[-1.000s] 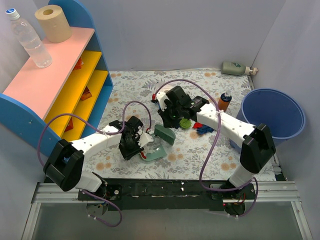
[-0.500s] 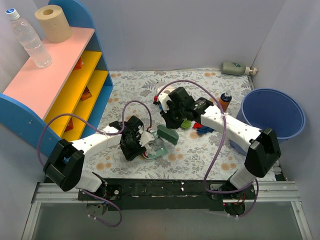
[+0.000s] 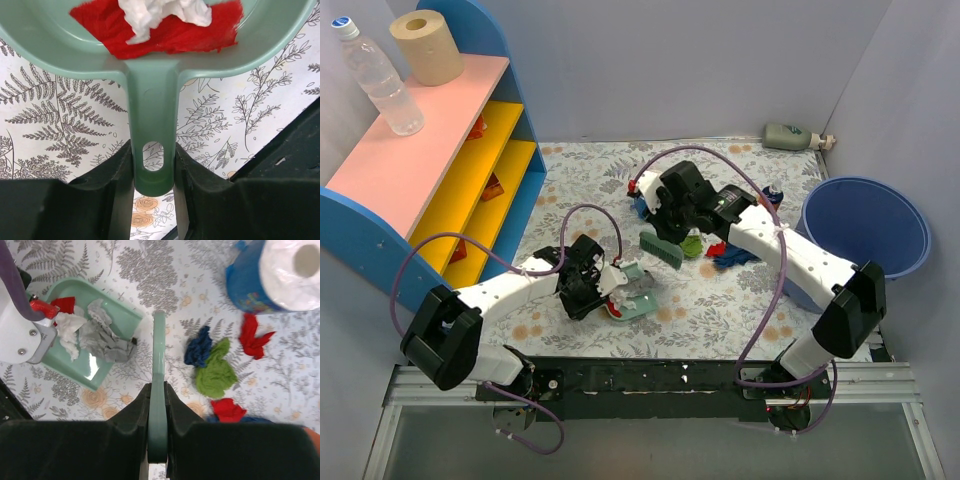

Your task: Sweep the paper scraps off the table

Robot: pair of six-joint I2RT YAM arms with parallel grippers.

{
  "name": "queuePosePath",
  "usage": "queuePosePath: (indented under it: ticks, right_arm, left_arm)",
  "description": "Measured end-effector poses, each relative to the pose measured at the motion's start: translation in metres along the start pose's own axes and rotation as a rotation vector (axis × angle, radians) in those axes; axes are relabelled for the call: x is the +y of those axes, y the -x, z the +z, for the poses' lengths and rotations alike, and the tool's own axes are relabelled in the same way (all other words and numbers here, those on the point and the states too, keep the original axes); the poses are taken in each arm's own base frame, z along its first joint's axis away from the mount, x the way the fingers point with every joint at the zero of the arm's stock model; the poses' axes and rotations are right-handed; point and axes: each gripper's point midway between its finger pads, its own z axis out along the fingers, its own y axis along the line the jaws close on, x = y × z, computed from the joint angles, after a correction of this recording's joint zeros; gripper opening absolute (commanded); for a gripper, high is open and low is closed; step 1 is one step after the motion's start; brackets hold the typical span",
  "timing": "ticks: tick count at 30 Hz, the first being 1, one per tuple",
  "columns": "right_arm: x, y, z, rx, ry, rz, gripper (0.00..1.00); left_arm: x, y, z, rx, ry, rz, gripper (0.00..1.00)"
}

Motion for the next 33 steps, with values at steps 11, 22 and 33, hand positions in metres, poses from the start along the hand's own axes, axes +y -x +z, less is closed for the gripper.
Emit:
queuePosePath:
  ticks: [11, 22, 33]
  right_arm:
    - [-0.064, -0.013, -0.101, -0.073, -0.24, 0.002, 0.01]
    - [-0.083, -0.045, -0.148, -0.09, -0.299, 0.07, 0.01]
    - [-0.137, 0.033, -0.229, -0.42, -0.603, 0.133, 0.01]
  left_arm:
    - [-0.003, 0.012, -0.012, -0.067, -0.007, 0.008, 0.0]
    - [0.002, 0.057, -0.052, -0.254, 0.025, 0.024, 0.0]
    - [0.036, 0.128, -0.082, -0.312, 0.057, 0.053, 0.0]
